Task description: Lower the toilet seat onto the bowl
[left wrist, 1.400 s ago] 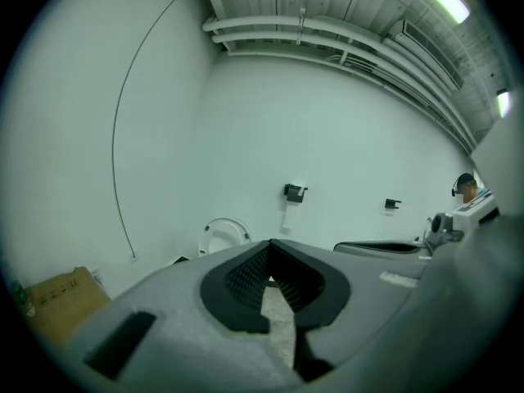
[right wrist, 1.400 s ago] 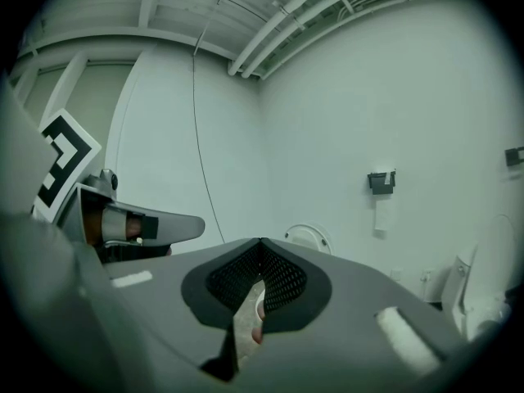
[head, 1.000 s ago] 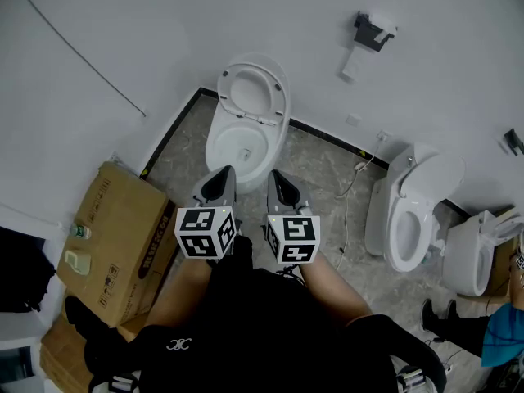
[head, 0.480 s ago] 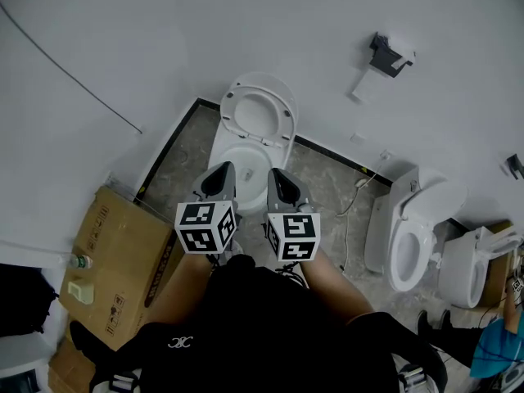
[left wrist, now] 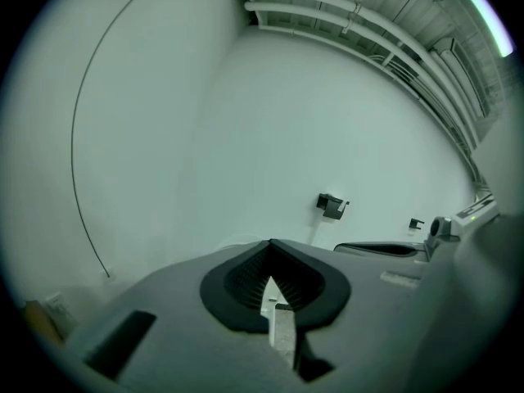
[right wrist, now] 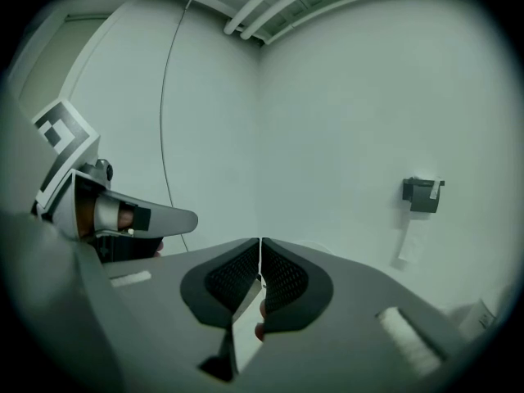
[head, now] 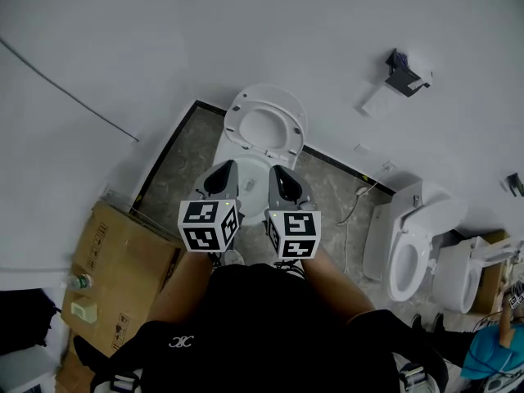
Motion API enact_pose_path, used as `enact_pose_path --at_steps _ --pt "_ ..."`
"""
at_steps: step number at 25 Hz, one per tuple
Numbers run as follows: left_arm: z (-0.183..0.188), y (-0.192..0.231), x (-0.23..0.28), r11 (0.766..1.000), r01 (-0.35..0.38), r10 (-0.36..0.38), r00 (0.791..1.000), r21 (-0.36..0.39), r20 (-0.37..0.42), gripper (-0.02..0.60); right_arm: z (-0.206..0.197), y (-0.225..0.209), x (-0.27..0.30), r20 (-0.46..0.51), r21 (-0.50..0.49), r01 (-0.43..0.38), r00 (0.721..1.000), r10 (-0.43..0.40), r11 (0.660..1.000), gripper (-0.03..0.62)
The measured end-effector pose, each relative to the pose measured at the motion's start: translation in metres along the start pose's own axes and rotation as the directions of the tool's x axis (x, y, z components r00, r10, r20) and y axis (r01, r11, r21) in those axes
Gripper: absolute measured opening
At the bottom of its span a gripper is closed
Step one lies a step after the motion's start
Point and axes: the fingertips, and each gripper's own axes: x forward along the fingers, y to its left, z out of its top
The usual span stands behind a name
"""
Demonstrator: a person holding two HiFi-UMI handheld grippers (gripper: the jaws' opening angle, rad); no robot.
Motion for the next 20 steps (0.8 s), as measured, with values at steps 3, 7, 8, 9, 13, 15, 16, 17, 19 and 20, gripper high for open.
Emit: enact_pose_path --at_steps 3,7,8,9,13,15,16,17,19,20 --pt "0.002 0.014 0.018 1.000 -0.006 0.007 1.000 0.015 -0.010 0.009 0.002 -0.006 0.021 -0.009 -0.018 0.018 1.000 -0.018 1.000 0.021" --pt "0.000 0.027 0.036 0.999 -0.026 0.026 0.999 0.029 -0.023 0.009 -0.001 -0.023 0.036 -0.024 -0.038 0.042 0.999 -0.043 0.998 0.023" --pt "-0.001 0.030 0.039 0.999 -0.029 0.029 0.999 0.031 -0.027 0.009 -0.002 -0.027 0.039 -0.027 -0.034 0.046 0.999 -0.047 0.998 0.023" --pt "-0.002 0.032 0.042 0.999 -0.030 0.031 0.999 0.026 -0.034 0.009 -0.004 -0.031 0.042 -0.033 -0.029 0.051 0.998 -0.052 0.998 0.023" --pt "-0.009 0.035 0.054 0.999 -0.045 0.044 0.997 -0.003 -0.069 0.009 -0.013 -0.051 0.057 -0.065 -0.020 0.048 0.997 -0.049 0.999 0.031" --pt "-0.012 0.036 0.058 0.998 -0.057 0.055 0.995 -0.025 -0.080 0.009 -0.014 -0.063 0.068 -0.073 -0.030 0.034 0.997 -0.036 0.999 0.040" --pt "-0.012 0.037 0.059 0.997 -0.068 0.065 0.994 -0.034 -0.082 0.009 -0.014 -0.070 0.074 -0.077 -0.042 0.025 0.997 -0.028 0.999 0.040" --pt "-0.012 0.038 0.060 0.996 -0.082 0.079 0.993 -0.037 -0.083 0.009 -0.015 -0.077 0.081 -0.082 -0.057 0.015 0.996 -0.020 0.998 0.041" --pt "-0.009 0.039 0.064 0.993 -0.111 0.108 0.991 -0.035 -0.081 0.009 -0.015 -0.093 0.097 -0.098 -0.099 -0.004 0.995 -0.006 0.995 0.044" --pt "-0.007 0.038 0.066 0.992 -0.123 0.120 0.990 -0.032 -0.079 0.009 -0.015 -0.101 0.106 -0.106 -0.127 -0.013 0.994 -0.001 0.992 0.046"
